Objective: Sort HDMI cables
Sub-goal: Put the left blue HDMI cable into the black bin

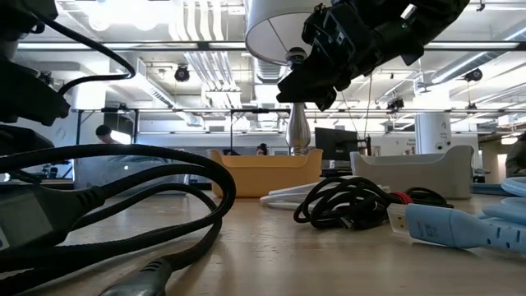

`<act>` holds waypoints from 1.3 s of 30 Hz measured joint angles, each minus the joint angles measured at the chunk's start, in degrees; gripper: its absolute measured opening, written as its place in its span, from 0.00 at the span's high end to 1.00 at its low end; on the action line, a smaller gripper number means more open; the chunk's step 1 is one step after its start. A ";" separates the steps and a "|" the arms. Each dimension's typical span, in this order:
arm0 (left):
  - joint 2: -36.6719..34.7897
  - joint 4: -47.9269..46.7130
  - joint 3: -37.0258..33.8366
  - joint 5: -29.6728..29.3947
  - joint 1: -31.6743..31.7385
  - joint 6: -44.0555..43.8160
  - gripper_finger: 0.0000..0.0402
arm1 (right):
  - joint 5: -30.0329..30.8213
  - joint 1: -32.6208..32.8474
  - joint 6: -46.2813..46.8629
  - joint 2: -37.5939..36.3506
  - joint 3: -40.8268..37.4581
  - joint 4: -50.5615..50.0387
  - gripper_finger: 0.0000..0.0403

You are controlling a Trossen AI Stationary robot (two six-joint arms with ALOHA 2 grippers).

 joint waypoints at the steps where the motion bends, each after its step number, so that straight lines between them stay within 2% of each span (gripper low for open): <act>1: -0.20 -0.06 0.07 -0.38 -0.02 -0.24 0.88 | 0.00 0.00 0.01 0.00 0.00 0.00 0.62; 4: -1.67 0.00 1.01 -3.33 -0.13 0.51 0.91 | 0.00 0.00 0.00 0.00 0.00 -0.02 0.61; 11: -6.49 -1.24 6.88 -26.36 0.57 0.48 0.89 | -0.04 0.00 -0.10 0.00 0.00 0.00 0.61; 19: -12.21 -14.76 16.52 -54.04 5.03 1.25 0.89 | -0.04 0.00 -0.11 0.11 -0.09 0.07 0.62; 21: -13.54 -18.43 18.92 -58.78 7.13 1.58 0.89 | -0.04 0.00 -0.09 0.11 -0.09 0.07 0.62; 25: -15.67 -24.98 22.87 -60.80 12.93 1.69 0.89 | -0.04 0.00 0.02 0.11 -0.09 0.07 0.61; 29: -17.25 -28.63 23.34 -63.47 19.58 2.43 0.89 | -0.04 0.00 0.00 0.11 -0.11 0.07 0.62; 39: -16.44 -29.59 17.51 -65.41 35.47 0.93 0.87 | -0.04 0.00 -0.13 0.11 -0.17 0.07 0.63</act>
